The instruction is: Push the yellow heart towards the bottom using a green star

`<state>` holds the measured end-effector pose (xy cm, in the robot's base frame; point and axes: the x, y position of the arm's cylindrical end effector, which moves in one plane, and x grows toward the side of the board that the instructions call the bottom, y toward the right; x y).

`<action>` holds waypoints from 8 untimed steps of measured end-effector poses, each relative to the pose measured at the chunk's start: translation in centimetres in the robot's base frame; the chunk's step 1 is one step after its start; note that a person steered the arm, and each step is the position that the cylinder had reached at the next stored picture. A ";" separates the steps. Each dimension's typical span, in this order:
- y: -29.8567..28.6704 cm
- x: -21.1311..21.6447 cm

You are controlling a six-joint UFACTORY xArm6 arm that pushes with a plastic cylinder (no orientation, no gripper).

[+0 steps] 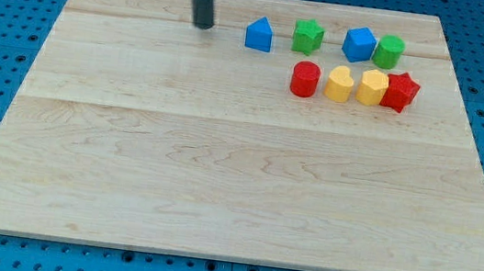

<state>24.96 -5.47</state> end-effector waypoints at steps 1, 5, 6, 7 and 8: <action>5.2 -0.3; 16.8 5.4; 16.7 8.7; 16.7 13.3; 18.9 15.0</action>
<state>39.99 13.41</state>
